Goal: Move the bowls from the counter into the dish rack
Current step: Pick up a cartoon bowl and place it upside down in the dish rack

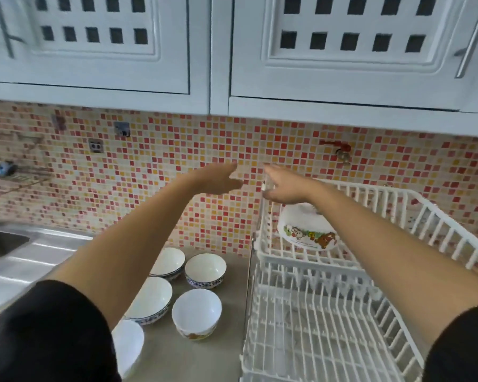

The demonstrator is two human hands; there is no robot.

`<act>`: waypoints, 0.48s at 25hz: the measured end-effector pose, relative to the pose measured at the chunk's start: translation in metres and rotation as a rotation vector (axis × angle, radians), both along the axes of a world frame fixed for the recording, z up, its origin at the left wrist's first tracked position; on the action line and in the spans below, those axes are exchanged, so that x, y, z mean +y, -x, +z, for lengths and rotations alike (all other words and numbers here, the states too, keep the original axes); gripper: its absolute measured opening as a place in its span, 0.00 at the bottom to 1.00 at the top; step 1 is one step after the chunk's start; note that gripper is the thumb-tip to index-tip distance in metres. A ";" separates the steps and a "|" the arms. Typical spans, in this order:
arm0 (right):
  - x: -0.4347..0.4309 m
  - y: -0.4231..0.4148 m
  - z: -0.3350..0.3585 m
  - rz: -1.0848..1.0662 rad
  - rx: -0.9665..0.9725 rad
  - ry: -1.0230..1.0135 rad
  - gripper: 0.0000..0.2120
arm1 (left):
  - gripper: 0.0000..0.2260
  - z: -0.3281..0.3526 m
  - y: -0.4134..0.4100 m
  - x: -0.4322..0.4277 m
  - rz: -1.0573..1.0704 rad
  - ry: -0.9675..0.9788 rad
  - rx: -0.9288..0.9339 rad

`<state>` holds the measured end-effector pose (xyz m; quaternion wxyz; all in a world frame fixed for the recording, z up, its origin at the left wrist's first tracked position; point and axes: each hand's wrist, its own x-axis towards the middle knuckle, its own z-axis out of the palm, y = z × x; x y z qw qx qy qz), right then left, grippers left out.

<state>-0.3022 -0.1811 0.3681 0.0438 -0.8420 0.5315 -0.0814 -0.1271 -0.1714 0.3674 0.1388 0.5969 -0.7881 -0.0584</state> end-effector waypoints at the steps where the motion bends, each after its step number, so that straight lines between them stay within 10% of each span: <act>1: 0.002 -0.028 -0.002 0.011 -0.019 -0.004 0.34 | 0.26 -0.005 -0.022 0.004 0.053 0.008 0.007; 5: 0.009 -0.142 -0.044 0.111 -0.075 -0.118 0.22 | 0.23 -0.052 -0.121 0.021 0.273 -0.056 -0.036; 12: 0.013 -0.242 -0.239 -0.041 0.062 -0.417 0.30 | 0.26 -0.236 -0.236 0.058 0.489 -0.415 -0.107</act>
